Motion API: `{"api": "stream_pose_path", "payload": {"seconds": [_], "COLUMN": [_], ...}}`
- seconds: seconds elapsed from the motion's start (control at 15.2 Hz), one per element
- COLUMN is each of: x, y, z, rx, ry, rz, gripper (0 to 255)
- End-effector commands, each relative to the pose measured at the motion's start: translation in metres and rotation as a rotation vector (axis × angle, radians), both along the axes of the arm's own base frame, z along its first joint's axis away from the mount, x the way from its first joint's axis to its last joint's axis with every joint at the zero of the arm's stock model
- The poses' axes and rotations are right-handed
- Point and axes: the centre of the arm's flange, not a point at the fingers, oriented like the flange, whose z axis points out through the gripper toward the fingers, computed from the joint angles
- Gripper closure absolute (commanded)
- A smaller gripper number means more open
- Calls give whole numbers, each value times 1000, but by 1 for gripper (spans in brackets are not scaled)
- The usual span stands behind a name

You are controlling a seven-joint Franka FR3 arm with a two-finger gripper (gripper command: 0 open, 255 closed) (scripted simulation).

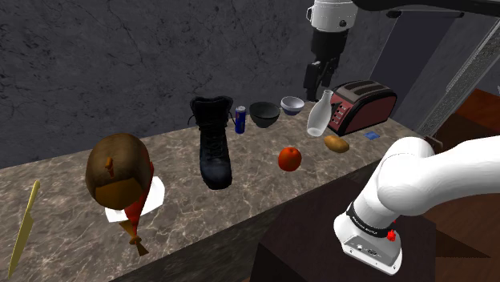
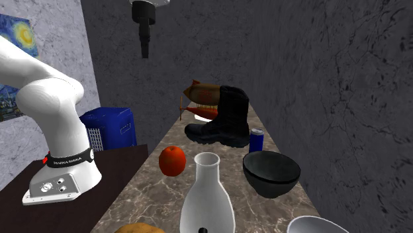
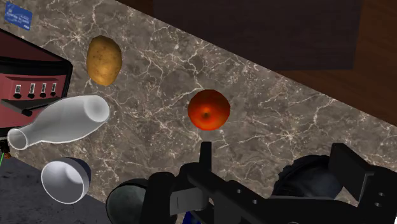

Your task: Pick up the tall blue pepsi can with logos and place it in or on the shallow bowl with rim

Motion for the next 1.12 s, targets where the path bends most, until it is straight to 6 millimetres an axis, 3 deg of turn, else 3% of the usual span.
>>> {"api": "stream_pose_path", "payload": {"seconds": [0.0,1.06], "x": [0,151], "y": [0,-83], "z": [0,-118], "rx": [0,50], "ry": [0,-33], "rz": [0,60], "gripper": [0,0]}}
